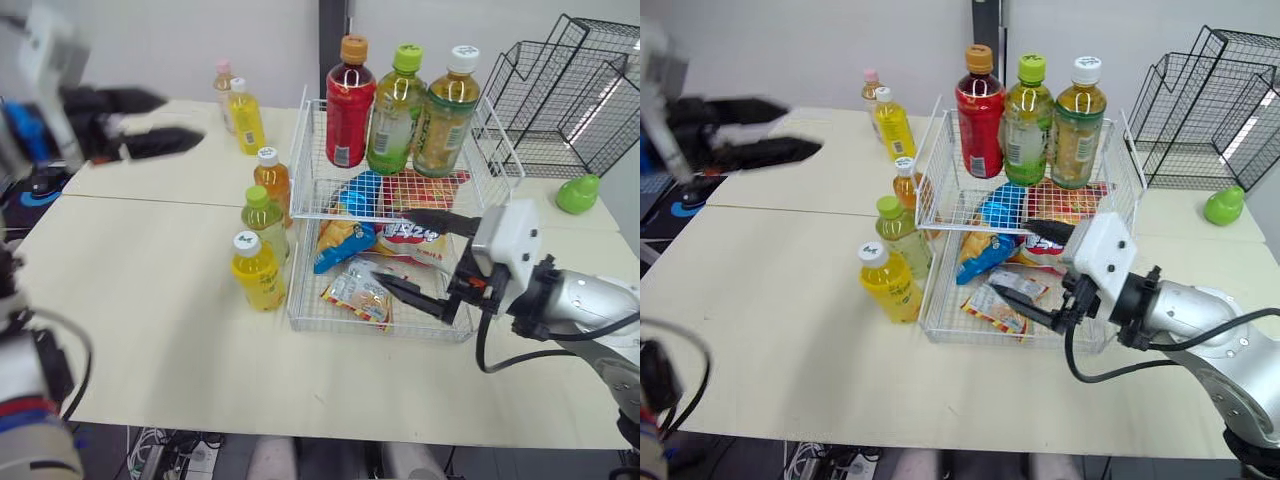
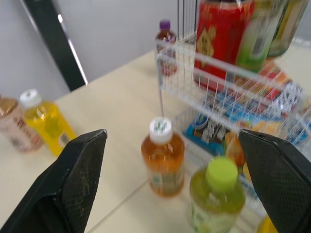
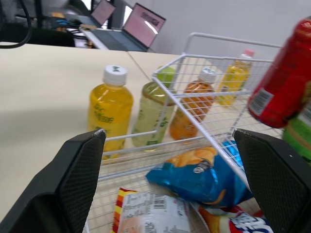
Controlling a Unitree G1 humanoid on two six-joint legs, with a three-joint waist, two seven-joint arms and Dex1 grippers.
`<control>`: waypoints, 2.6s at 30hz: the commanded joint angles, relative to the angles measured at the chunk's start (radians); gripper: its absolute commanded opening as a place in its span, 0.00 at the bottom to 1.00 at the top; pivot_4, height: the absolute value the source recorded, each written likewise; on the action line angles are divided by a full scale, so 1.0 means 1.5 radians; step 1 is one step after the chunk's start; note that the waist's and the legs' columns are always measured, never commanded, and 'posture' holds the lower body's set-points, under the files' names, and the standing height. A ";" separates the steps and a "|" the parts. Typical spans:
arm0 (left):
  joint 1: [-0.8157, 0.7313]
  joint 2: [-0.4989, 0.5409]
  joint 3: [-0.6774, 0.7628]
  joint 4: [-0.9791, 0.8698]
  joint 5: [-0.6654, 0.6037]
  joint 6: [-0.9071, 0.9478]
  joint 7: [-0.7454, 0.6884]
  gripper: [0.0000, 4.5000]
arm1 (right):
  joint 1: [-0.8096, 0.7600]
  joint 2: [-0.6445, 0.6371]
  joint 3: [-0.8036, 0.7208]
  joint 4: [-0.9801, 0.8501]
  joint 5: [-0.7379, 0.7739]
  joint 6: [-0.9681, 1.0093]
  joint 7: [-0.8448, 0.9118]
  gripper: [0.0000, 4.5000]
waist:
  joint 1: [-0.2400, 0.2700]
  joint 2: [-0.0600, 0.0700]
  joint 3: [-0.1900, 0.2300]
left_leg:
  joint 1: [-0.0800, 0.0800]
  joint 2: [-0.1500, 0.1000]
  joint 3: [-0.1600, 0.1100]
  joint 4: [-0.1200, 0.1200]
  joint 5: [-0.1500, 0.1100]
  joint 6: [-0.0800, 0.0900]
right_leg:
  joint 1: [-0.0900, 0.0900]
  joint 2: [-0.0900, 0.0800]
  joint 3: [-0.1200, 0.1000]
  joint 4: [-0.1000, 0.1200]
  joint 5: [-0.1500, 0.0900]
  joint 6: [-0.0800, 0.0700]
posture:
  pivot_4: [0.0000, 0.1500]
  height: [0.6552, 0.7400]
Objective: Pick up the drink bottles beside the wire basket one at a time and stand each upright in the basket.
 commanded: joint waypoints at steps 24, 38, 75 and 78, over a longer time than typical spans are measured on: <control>0.370 -0.383 0.097 -0.643 -0.209 0.166 0.576 1.00 | -0.011 0.026 0.071 -0.012 -0.032 -0.035 0.136 1.00 | 0.008 -0.002 -0.002 | 0.008 -0.001 -0.002 0.000 0.000 0.000 | 0.010 -0.002 -0.001 -0.002 0.000 0.000 | 1.00 0.77; 0.403 -0.437 -0.075 -0.650 -0.070 0.099 0.749 0.86 | -0.009 0.025 0.067 -0.020 -0.030 -0.032 0.135 1.00 | 0.007 -0.003 -0.002 | 0.008 -0.001 -0.001 -0.001 0.000 0.000 | 0.009 0.000 0.000 -0.003 0.000 0.000 | 1.00 0.77; -0.370 -0.040 -0.122 -0.020 -0.406 0.205 0.147 0.30 | 0.010 0.034 -0.008 -0.028 -0.029 0.050 0.012 1.00 | 0.008 -0.005 0.001 | 0.007 -0.001 0.000 -0.006 0.000 0.000 | 0.007 0.000 -0.001 -0.008 -0.002 0.001 | 1.00 0.77; -0.460 -0.090 -0.180 0.052 -0.380 0.178 0.073 0.30 | 0.035 -0.018 -0.142 -0.027 0.054 0.079 0.033 1.00 | 0.008 -0.004 0.001 | 0.006 -0.001 0.000 -0.007 0.000 0.000 | 0.006 0.001 -0.001 -0.008 -0.002 0.001 | 1.00 0.77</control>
